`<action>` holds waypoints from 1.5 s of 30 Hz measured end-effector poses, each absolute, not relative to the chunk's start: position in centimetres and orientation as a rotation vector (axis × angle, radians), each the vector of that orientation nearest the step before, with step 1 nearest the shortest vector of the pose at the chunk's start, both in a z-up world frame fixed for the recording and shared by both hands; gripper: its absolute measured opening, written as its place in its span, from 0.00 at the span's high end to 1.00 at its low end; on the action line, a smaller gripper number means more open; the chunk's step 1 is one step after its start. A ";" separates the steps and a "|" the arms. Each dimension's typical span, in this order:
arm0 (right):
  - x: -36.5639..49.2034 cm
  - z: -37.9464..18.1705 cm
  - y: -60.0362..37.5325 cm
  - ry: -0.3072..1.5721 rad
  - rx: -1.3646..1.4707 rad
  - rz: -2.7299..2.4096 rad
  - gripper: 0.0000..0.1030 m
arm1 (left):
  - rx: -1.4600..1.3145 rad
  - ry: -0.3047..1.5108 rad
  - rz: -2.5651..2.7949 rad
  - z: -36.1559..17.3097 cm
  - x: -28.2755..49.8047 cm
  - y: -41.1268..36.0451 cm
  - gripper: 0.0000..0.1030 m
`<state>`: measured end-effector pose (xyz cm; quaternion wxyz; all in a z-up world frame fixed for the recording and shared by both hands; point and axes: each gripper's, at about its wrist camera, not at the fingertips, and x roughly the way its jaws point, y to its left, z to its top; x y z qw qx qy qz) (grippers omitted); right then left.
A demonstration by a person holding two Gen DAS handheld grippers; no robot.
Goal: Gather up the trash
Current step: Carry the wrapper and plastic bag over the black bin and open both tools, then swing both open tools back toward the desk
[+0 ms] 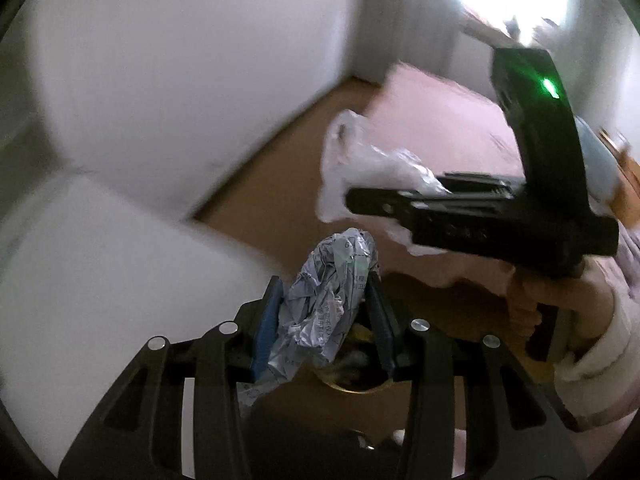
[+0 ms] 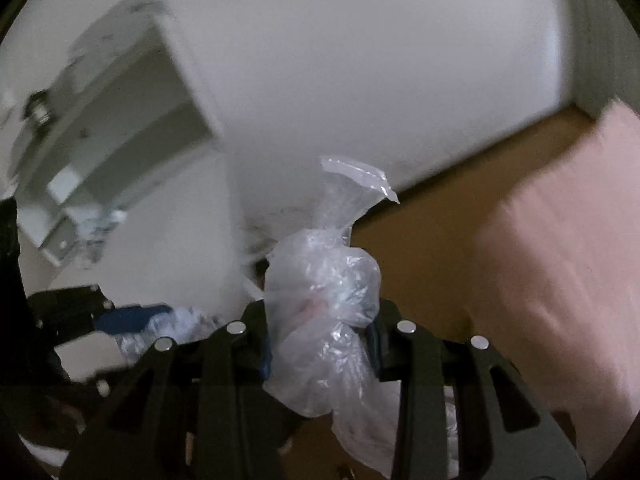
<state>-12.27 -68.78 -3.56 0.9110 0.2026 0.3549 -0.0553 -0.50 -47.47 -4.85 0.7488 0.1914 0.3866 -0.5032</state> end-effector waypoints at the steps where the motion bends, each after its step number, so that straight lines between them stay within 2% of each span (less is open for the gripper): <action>1: -13.0 -4.7 -70.2 0.759 0.439 -0.129 0.67 | 0.445 0.870 -1.127 -6.2 -1.3 -49.3 0.60; 4: -14.3 -10.7 -74.6 0.903 0.548 -0.143 0.67 | 0.535 0.954 -1.174 -11.1 -3.2 -54.0 0.60; 10: -14.1 -25.5 -78.2 1.171 0.729 -0.180 0.67 | 0.660 1.194 -1.127 -25.7 -2.5 -60.4 0.60; 15: -15.3 -35.1 -79.5 1.317 0.945 -0.190 0.67 | 0.671 1.350 -1.055 -35.2 -1.6 -60.9 0.60; 18: -16.2 -37.8 -80.1 1.338 1.030 -0.215 0.67 | 0.576 1.482 -0.995 -38.6 -0.1 -59.7 0.60; 22: -16.9 -38.9 -80.5 1.312 1.128 -0.235 0.67 | 0.471 1.508 -0.974 -38.6 1.6 -59.7 0.60; 32: -16.2 -39.2 -80.6 1.250 1.189 -0.204 0.66 | 0.469 1.526 -1.025 -38.5 1.2 -60.6 0.60; 33: -16.0 -39.0 -80.7 1.237 1.185 -0.205 0.62 | 0.465 1.529 -1.028 -38.4 1.2 -60.7 0.59; 34: -15.5 -38.8 -80.4 1.227 1.188 -0.203 0.46 | 0.466 1.528 -1.024 -38.2 0.8 -60.8 0.57; 35: -15.5 -38.6 -80.6 1.213 1.190 -0.209 0.34 | 0.472 1.518 -1.012 -37.9 0.9 -60.6 0.54; 36: -15.5 -38.4 -80.8 1.196 1.185 -0.215 0.20 | 0.476 1.499 -1.001 -37.7 0.9 -60.6 0.44; 37: -15.6 -38.0 -81.0 1.175 1.181 -0.222 0.20 | 0.477 1.479 -0.998 -37.7 0.7 -60.4 0.30; 38: -15.7 -37.6 -81.4 1.149 1.189 -0.229 0.20 | 0.477 1.451 -1.004 -37.2 0.5 -60.4 0.25; 43: -16.6 -33.8 -83.1 1.054 1.196 -0.311 0.20 | 0.459 1.278 -1.107 -33.2 -1.1 -60.4 0.18; 45: -17.5 -29.2 -84.3 1.006 1.073 -0.428 0.20 | 0.422 1.177 -1.158 -30.0 -1.9 -60.1 0.18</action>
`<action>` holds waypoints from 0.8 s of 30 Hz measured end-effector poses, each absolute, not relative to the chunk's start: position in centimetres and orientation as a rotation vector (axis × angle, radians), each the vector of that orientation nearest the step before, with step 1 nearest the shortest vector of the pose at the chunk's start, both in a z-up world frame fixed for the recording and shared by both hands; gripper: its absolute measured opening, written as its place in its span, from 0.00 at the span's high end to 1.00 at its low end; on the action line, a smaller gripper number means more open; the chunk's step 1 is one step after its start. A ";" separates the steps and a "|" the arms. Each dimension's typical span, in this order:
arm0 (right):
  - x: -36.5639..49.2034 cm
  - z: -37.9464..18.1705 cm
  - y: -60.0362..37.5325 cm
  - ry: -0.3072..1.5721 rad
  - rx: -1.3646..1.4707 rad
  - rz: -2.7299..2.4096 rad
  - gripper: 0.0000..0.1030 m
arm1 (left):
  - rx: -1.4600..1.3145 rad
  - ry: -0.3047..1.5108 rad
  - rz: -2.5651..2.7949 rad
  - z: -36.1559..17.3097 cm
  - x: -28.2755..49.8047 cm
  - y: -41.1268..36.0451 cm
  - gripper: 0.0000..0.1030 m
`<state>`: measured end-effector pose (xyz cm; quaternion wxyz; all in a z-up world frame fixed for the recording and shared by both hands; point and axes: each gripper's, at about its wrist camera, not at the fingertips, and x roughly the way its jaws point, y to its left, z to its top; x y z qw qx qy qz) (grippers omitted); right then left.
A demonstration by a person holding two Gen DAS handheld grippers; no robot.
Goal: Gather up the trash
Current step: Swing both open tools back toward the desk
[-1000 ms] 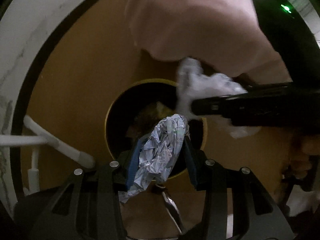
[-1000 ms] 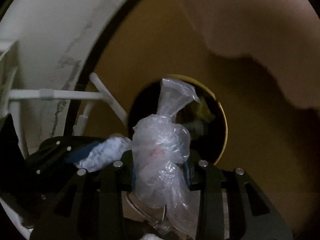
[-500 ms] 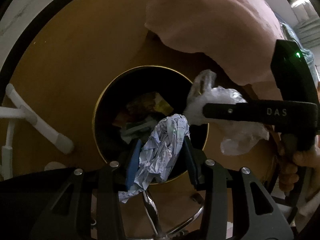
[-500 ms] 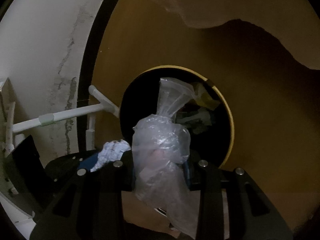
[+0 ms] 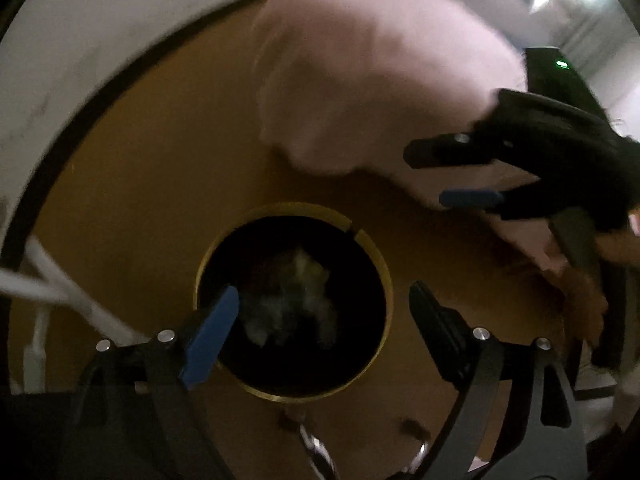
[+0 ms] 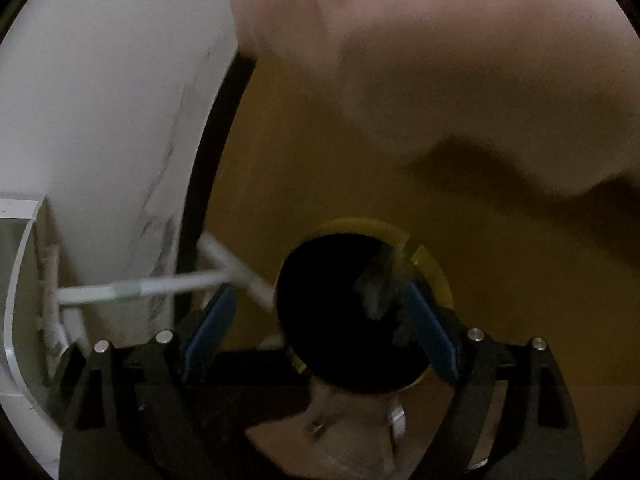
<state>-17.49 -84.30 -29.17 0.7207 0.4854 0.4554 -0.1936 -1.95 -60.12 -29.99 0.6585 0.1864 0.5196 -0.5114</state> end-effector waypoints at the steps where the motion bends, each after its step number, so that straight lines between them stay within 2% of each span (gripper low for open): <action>1: -17.9 -25.9 -84.6 0.967 0.968 -0.516 0.20 | 0.405 1.117 -1.181 -27.9 -2.5 -59.9 0.16; 3: -19.2 -19.5 -84.5 0.833 0.785 -0.692 0.17 | 0.364 0.980 -1.239 -22.6 -3.4 -59.1 0.13; 4: -20.1 -15.5 -83.7 0.724 0.681 -0.795 0.05 | 0.339 0.898 -1.262 -19.5 -3.8 -58.5 0.10; 8: -21.0 -5.5 -78.2 0.412 0.333 -0.999 0.06 | 0.231 0.592 -1.262 -7.0 -4.5 -53.2 0.06; 12: -17.6 -2.6 -73.0 0.397 0.218 -0.877 0.06 | 0.208 0.439 -1.093 0.4 -2.9 -46.7 0.06; 16: -12.2 -1.7 -68.2 0.443 0.233 -0.680 0.06 | 0.240 0.384 -0.768 2.4 0.1 -38.4 0.06; 21: -4.6 -0.2 -60.2 0.481 0.149 -0.406 0.06 | 0.205 0.556 -0.334 0.8 5.9 -26.6 0.06; 24: -1.5 0.2 -55.8 0.481 0.118 -0.301 0.06 | 0.095 0.704 -0.078 -0.9 9.4 -18.2 0.06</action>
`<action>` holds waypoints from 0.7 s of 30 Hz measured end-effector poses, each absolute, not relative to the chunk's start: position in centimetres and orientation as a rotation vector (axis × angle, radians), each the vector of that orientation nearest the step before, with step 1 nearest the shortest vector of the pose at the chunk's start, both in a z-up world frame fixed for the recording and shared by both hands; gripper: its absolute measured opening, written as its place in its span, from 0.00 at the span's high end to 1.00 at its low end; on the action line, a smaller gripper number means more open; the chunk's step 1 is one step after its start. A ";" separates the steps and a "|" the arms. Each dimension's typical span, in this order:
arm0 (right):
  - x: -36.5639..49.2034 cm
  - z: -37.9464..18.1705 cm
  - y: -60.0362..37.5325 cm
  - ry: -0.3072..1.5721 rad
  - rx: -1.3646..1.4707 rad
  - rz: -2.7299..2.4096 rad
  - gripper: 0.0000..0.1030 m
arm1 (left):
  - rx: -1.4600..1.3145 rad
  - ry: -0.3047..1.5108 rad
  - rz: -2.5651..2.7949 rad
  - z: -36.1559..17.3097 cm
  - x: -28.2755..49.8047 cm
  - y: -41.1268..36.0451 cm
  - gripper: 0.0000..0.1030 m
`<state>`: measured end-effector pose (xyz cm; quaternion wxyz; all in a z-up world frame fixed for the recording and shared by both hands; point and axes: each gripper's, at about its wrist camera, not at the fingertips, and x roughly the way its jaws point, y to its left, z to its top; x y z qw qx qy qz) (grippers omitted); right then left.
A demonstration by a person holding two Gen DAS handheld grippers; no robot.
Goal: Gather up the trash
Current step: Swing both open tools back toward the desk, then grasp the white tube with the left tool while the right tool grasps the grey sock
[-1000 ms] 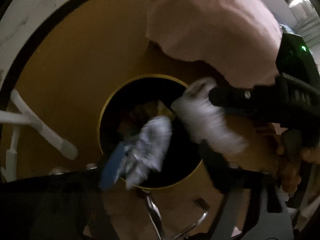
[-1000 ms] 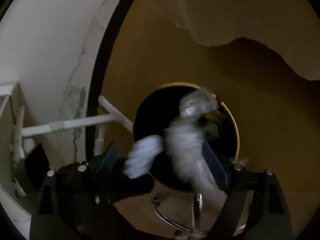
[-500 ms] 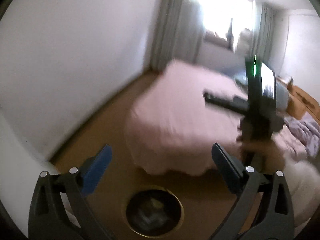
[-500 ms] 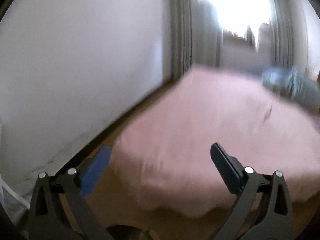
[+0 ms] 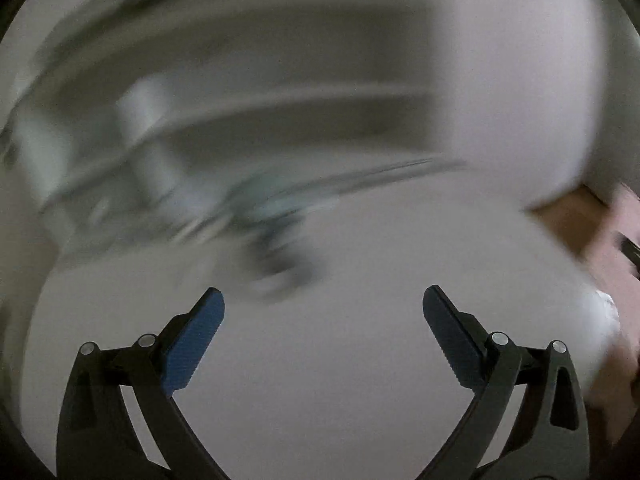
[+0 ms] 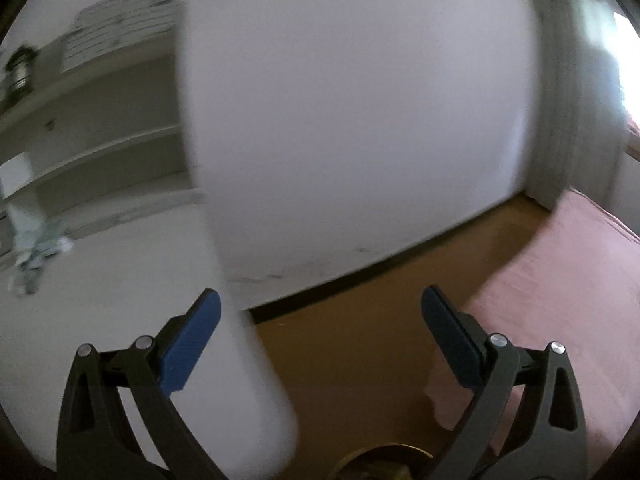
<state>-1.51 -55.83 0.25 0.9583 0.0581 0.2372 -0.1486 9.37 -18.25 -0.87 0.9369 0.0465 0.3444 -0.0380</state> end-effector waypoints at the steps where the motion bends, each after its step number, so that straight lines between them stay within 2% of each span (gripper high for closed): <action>1: -0.9 0.4 -54.9 0.482 0.114 -0.276 0.06 | 0.058 0.761 -0.012 -1.6 10.6 -15.8 0.06; 3: 1.1 0.6 -52.4 0.490 0.104 -0.219 0.06 | 0.059 0.823 0.035 -2.7 12.2 -12.2 0.06; 9: 3.1 0.2 -49.4 0.523 0.085 -0.158 0.06 | 0.207 0.894 -0.135 -4.1 16.6 -9.3 0.06; 12: 3.4 0.0 -49.2 0.533 0.088 -0.162 0.06 | 0.435 0.927 -0.236 -5.3 18.6 -10.4 0.06; 21: 3.1 0.4 -48.9 0.562 0.111 -0.168 0.06 | 0.660 0.865 -0.610 -5.5 21.6 -13.2 0.06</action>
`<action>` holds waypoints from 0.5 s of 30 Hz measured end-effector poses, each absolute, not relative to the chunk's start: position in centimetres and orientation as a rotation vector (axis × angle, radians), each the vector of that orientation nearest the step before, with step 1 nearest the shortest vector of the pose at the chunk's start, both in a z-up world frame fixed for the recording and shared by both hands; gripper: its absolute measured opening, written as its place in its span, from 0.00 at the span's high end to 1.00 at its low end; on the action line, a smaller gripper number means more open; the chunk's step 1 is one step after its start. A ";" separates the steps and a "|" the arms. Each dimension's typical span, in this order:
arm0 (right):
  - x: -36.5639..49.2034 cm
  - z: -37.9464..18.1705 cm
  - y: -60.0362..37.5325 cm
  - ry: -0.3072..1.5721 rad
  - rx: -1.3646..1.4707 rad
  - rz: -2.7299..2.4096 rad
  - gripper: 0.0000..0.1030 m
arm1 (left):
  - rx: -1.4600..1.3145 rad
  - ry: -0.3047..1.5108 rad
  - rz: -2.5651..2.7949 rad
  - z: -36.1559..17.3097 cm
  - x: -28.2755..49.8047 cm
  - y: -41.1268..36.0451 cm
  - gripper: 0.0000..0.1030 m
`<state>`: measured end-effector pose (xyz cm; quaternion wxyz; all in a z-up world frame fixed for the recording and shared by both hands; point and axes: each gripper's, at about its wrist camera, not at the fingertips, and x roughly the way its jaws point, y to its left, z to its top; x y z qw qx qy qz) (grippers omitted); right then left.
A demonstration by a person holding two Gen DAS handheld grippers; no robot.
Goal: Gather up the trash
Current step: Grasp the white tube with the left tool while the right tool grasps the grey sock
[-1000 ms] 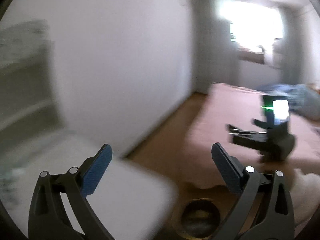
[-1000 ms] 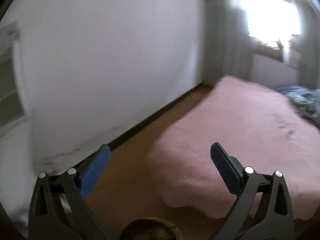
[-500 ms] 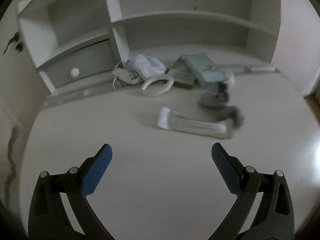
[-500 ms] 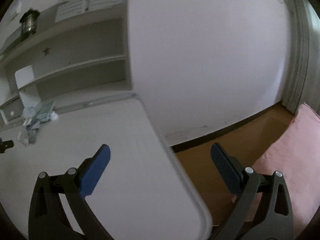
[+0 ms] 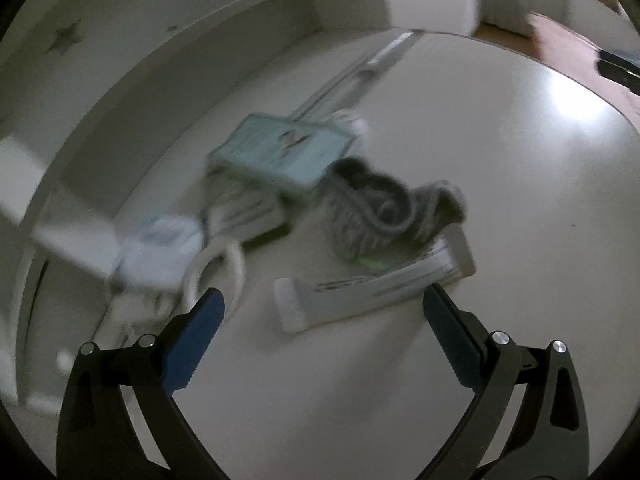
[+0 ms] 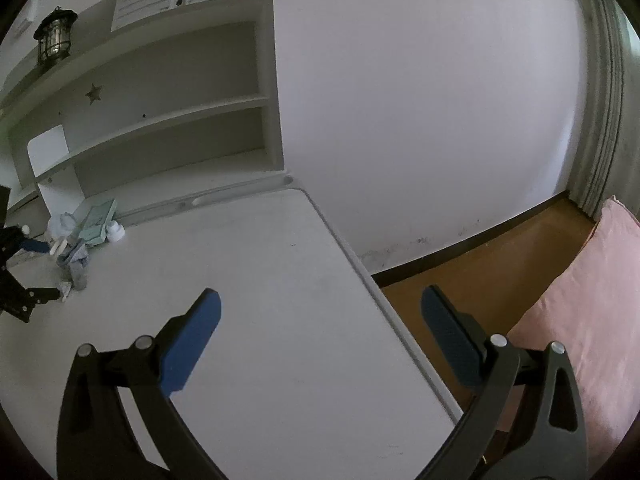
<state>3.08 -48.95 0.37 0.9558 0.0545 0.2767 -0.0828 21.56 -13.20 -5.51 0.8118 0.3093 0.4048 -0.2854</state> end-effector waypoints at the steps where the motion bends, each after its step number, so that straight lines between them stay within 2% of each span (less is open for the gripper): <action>1: 3.1 0.4 -48.8 0.566 0.110 -0.164 0.06 | 0.665 0.877 -0.636 -5.7 22.1 -13.3 0.06; 8: 2.9 0.1 -48.6 0.582 0.108 -0.163 0.06 | 0.762 0.845 -0.674 -5.7 23.0 -14.8 0.06; 15: 2.7 -0.5 -48.4 0.608 0.115 -0.131 0.06 | 0.579 0.951 -0.787 -6.6 23.2 -14.9 0.06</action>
